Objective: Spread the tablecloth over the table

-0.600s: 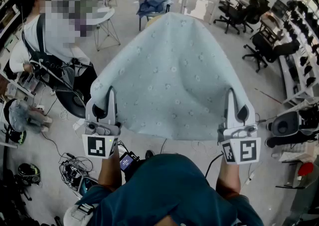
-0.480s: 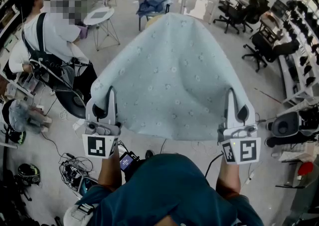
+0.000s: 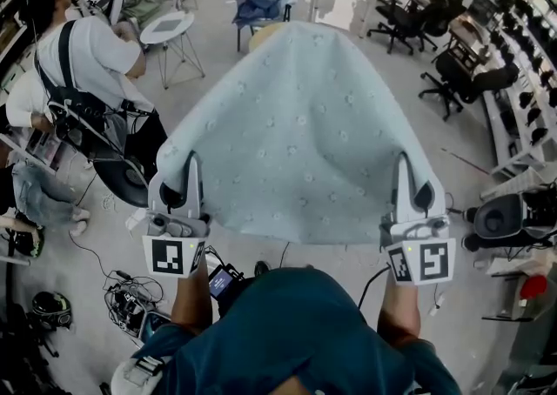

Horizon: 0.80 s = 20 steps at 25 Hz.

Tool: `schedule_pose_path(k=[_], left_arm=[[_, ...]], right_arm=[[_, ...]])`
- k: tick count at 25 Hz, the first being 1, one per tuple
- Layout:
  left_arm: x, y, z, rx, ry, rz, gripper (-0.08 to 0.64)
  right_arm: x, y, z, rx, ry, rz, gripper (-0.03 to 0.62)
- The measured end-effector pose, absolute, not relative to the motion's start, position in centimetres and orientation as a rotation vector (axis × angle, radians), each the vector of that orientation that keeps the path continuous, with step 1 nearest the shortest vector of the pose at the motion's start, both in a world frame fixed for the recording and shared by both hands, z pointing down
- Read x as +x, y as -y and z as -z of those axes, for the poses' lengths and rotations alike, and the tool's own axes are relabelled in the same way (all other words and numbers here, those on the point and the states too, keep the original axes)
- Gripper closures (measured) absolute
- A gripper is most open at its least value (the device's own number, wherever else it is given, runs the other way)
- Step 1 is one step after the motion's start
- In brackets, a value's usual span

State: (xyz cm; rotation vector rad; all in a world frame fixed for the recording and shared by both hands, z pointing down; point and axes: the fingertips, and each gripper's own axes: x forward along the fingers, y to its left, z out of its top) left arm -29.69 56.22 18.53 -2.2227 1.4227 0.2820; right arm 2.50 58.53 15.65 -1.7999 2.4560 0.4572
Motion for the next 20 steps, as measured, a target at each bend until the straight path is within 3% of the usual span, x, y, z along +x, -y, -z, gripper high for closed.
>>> schedule_pose_path(k=[20], left_arm=[[-30.4, -53.0, -20.5, -2.299, -1.357, -0.352, 0.555]], right_arm=[[1.3, -57.1, -16.4, -1.906, -2.407, -0.442, 0.58]])
